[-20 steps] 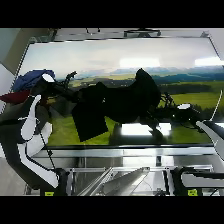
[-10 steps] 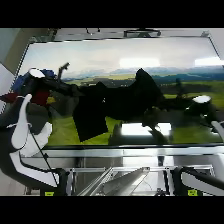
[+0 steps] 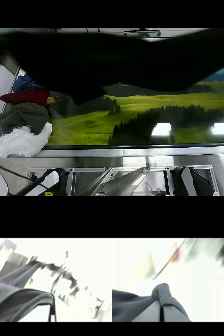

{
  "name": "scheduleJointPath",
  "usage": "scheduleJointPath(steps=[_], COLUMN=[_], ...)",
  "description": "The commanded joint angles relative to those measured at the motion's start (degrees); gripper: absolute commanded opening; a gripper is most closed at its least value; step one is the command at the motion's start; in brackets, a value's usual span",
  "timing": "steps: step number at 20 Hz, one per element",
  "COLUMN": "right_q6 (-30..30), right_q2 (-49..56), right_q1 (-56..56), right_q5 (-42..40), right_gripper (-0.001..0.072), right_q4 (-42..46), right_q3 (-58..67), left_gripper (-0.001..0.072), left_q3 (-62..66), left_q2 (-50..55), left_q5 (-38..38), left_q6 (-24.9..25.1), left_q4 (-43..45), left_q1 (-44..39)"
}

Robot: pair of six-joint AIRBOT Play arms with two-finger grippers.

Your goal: Fold the shirts.

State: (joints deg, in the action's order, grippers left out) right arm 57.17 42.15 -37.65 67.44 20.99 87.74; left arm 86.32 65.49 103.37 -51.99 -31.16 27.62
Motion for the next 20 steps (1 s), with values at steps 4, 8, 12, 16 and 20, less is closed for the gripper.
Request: scheduleJointPath(steps=[4,8,12,16,20], right_q6=[3.0,1.2,2.7,2.8,1.9], right_q2=[1.0,12.7,26.7,45.0,57.3], right_q1=[-2.0,11.5,23.4,25.7,25.7], right_q5=[-1.6,2.3,-5.2,-16.3,-20.3], right_gripper=[0.0023,0.0023,0.0023,0.0025,0.0107], right_q4=[5.6,8.3,25.5,27.1,19.2], right_q3=[12.9,5.9,-6.0,-10.6,-8.2], left_gripper=[0.0028,0.0029,0.0029,0.0036,0.0281], left_q3=[0.0,-0.2,-8.1,-8.2,3.4], left_q2=[-10.6,-3.9,10.7,32.2,49.8], left_q5=[-2.3,-10.2,-22.5,-29.2,-25.4], left_q6=[-1.0,-3.2,-3.6,-3.0,-7.3], left_q4=[-3.9,27.7,45.2,46.1,44.0], left_q1=[18.2,2.7,-10.6,-12.6,-12.1])
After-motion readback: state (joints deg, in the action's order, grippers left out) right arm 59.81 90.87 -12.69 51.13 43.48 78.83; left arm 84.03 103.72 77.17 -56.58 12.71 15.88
